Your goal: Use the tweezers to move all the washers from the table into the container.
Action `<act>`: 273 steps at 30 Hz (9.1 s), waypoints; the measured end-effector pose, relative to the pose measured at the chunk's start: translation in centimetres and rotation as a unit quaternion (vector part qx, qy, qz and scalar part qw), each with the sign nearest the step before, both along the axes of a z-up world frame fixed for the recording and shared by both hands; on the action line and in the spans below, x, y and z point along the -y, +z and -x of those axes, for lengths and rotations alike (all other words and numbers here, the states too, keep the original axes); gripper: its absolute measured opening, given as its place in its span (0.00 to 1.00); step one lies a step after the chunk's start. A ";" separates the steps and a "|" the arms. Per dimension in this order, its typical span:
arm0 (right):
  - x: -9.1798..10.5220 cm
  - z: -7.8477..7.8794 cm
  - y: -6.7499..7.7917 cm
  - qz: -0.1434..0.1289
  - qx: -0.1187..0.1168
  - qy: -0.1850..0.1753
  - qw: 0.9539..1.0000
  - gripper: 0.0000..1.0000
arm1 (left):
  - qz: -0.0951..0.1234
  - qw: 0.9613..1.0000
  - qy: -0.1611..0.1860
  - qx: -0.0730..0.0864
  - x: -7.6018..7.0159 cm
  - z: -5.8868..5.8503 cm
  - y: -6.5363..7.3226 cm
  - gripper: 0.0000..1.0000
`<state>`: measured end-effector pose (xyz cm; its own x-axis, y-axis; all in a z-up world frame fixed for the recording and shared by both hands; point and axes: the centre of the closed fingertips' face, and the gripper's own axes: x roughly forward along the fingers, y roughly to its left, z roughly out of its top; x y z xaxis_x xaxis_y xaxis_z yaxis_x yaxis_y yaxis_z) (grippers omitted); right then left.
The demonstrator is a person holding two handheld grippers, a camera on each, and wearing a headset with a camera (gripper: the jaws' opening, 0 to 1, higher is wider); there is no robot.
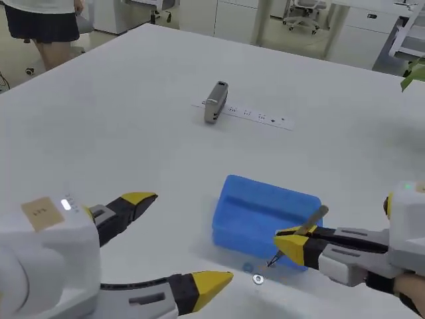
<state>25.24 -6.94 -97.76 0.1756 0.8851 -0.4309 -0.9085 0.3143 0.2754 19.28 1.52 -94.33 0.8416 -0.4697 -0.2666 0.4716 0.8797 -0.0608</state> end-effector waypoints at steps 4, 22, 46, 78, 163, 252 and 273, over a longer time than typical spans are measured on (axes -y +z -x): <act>-0.3 -0.9 0.8 -0.004 0.001 0.004 1.000 0.03 | 0.001 1.000 0.002 0.000 0.0 0.0 0.0 0.82; -1.4 -5.2 0.7 -0.027 -0.061 -0.034 0.997 0.03 | 0.005 1.000 0.006 -0.001 -0.2 -0.1 0.0 0.82; -1.6 -7.8 -4.2 0.047 -0.053 -0.049 0.996 0.03 | 0.008 1.000 0.004 -0.004 0.0 -0.1 0.0 0.81; -2.0 -7.8 -4.5 0.052 -0.027 -0.039 0.998 0.04 | 0.015 1.000 0.010 -0.006 -0.4 -0.1 -0.1 0.81; -1.6 2.2 -5.9 0.066 0.026 0.059 0.996 0.03 | 0.007 1.000 -0.003 -0.014 0.2 0.0 -0.4 0.80; -3.6 -5.9 -1.0 -0.033 0.013 -0.043 0.998 0.03 | 0.008 1.000 0.000 -0.017 0.1 0.0 -0.4 0.80; -4.0 -7.4 -4.5 0.021 0.008 -0.039 0.999 0.03 | 0.007 1.000 -0.002 -0.018 0.0 0.0 -0.7 0.80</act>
